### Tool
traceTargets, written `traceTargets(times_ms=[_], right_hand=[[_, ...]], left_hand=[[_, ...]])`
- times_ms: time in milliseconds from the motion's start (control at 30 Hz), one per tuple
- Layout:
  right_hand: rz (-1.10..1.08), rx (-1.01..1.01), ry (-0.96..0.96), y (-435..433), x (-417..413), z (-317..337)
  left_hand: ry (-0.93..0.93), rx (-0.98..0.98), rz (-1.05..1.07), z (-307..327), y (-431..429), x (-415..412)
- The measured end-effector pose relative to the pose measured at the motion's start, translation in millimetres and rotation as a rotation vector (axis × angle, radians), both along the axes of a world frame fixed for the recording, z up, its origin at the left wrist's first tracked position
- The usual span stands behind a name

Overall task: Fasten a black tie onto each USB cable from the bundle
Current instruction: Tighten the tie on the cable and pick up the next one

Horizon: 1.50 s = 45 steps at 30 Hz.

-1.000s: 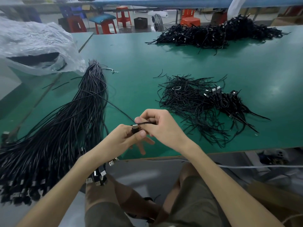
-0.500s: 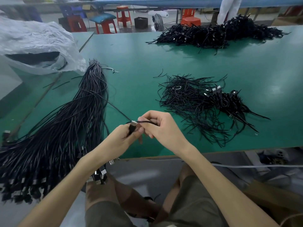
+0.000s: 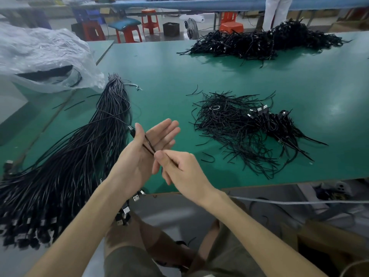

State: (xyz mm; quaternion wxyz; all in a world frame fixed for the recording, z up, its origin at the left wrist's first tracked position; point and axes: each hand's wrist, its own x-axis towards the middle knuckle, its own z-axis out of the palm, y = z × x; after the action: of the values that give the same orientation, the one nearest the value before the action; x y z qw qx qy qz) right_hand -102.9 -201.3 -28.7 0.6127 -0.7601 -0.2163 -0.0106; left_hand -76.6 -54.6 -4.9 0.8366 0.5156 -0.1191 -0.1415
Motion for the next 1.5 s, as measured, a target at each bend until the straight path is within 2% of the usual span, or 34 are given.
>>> traceTargets(times_ms=[133, 200, 233, 267, 300, 367, 433, 500, 600, 700, 867, 1167, 1267, 1400, 1500], right_hand=[[-0.121, 0.028, 0.108, 1, 3, -21], [-0.163, 0.057, 0.126, -2, 10, -25], [-0.192, 0.057, 0.125, -5, 15, -24], [-0.229, 0.041, 0.119, -7, 20, -23], [-0.265, 0.017, 0.112, -10, 24, -21], [-0.291, -0.05, 0.074, -18, 34, -19], [-0.264, -0.186, 0.046, -23, 41, -17], [-0.227, -0.311, 0.025, -23, 44, -12], [-0.19, -0.32, -0.018, -20, 43, -4], [-0.204, -0.233, -0.039, -18, 41, 1], [-0.213, -0.208, -0.024, -14, 40, 6], [-0.17, -0.214, -0.078, -13, 36, 12], [-0.169, -0.221, -0.105, -8, 35, 15], [-0.148, -0.203, -0.114, -1, 32, 16], [-0.135, -0.073, -0.012, 8, 29, 3]], left_hand=[[0.13, -0.339, 0.022, 19, 0, 4], [0.105, -0.374, -0.122, 29, 5, -2], [0.07, -0.3, -0.209, 33, 7, -7], [0.009, -0.133, -0.266, 36, 8, -11], [-0.083, 0.114, -0.291, 37, 9, -14], [-0.281, 0.691, -0.364, 34, 4, -20], [-0.336, 1.12, -0.459, 25, -3, -23], [-0.329, 1.321, -0.399, 13, -7, -22], [-0.37, 1.398, -0.162, -7, -5, -10], [-0.434, 1.349, -0.027, -16, 0, -2], [-0.514, 1.243, 0.029, -17, 4, -1], [-0.453, 1.068, -0.014, -20, 7, 1], [-0.366, 0.913, -0.054, -21, 9, 1], [-0.227, 0.648, 0.01, -26, 5, 3], [-0.057, 0.327, 0.153, -22, 5, 9]])
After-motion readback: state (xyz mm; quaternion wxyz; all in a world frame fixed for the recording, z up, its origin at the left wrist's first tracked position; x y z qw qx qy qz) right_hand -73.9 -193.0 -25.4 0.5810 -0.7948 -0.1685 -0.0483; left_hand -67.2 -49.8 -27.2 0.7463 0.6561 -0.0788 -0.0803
